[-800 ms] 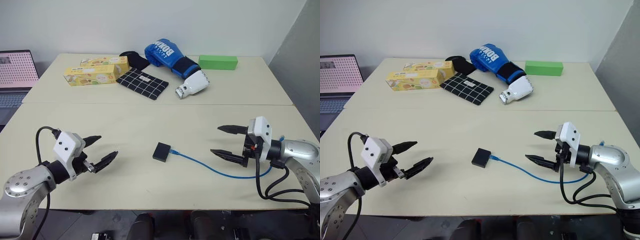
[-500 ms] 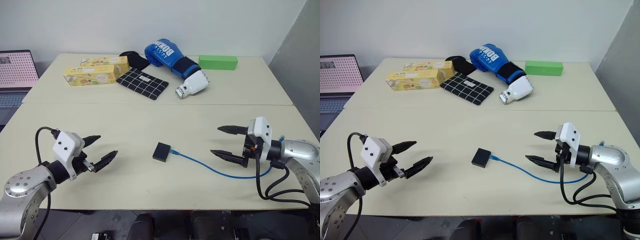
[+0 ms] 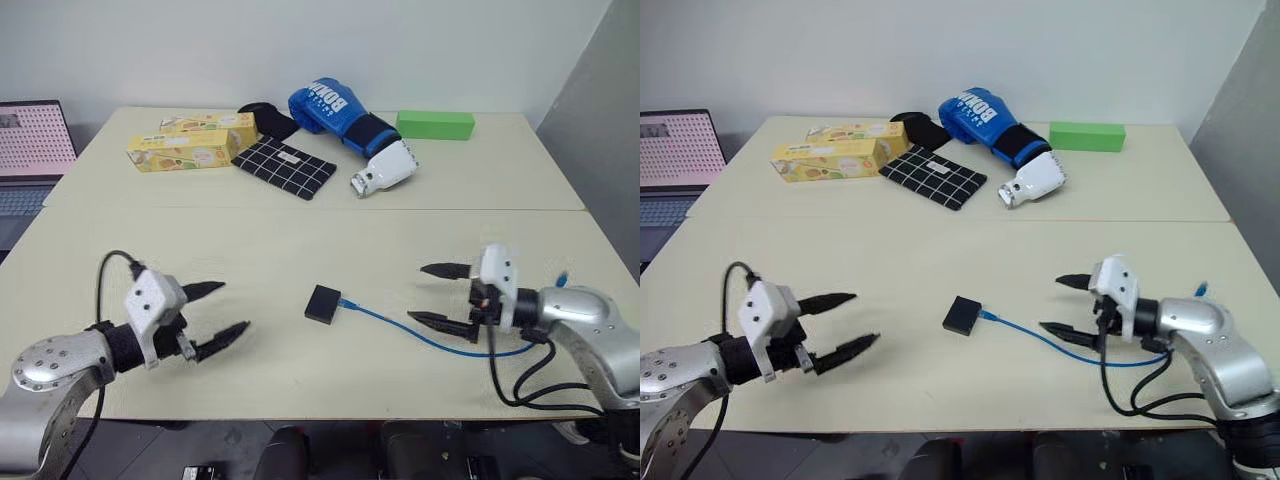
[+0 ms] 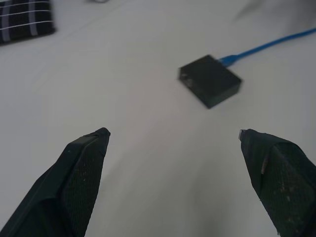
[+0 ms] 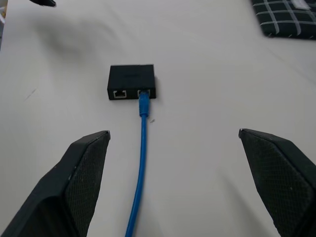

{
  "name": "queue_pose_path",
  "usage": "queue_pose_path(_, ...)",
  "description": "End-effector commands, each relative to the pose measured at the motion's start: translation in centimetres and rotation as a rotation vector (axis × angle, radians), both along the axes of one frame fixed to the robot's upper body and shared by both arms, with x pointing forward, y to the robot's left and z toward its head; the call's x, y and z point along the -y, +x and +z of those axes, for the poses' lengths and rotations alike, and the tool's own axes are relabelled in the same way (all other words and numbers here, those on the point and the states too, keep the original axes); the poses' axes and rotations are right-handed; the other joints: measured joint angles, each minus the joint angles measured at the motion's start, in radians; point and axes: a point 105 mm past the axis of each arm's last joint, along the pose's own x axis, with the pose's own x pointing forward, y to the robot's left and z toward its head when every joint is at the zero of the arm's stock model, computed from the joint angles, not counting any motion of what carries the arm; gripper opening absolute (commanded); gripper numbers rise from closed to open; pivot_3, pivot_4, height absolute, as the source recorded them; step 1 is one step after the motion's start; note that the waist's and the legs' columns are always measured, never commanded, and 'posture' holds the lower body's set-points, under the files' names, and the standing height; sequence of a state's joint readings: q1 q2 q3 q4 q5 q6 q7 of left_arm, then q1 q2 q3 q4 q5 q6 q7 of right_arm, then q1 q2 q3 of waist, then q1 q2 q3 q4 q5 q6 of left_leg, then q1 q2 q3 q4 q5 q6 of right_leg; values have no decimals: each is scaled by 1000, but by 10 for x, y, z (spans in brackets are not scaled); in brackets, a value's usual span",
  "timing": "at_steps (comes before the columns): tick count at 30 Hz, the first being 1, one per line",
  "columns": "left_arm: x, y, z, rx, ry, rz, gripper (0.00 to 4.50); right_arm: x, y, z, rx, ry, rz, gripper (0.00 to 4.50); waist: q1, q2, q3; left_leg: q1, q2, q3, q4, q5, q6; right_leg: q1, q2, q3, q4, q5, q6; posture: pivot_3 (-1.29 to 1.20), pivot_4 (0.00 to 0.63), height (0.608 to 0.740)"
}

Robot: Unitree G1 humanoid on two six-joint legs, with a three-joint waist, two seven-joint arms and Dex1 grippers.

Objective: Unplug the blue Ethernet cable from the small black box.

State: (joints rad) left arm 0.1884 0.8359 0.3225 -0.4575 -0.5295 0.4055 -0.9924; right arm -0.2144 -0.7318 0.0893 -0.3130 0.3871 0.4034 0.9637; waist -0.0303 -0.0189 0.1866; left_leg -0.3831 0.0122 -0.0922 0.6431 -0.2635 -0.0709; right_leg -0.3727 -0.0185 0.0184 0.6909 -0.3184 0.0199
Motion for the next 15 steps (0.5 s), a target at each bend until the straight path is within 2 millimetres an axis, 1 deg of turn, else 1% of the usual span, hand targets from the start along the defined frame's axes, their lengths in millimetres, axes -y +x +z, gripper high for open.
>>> queue_pose_path(1,14,-7,13,5,9,-140,4500,-16,11,-6,30,-30,13,4428,0,0,0,0,0,0,0,0,0,0,0,0,0,0,0,0,150,740)
queue_pose_path(4,16,-6,16,7,13,-161,4500,-31,16,-18,10,-38,30,4428,0,1,0,0,0,0,0,0,0,0,0,0,0,0,0,0,150,740)
queue_pose_path(8,12,1,18,21,24,-148,4500,-51,25,-38,18,-57,35,4428,-1,1,0,-1,0,0,0,0,0,-1,0,0,0,0,0,0,150,740)
queue_pose_path(14,13,1,15,19,31,-144,4500,-62,36,-43,27,-51,29,4428,-1,1,1,-1,0,0,0,0,0,-1,0,0,1,0,0,0,150,740)
queue_pose_path(15,12,1,15,20,33,-141,4500,-64,36,-44,24,-55,37,4255,-1,1,1,-1,0,0,0,0,0,-1,0,0,1,0,0,0,150,740)
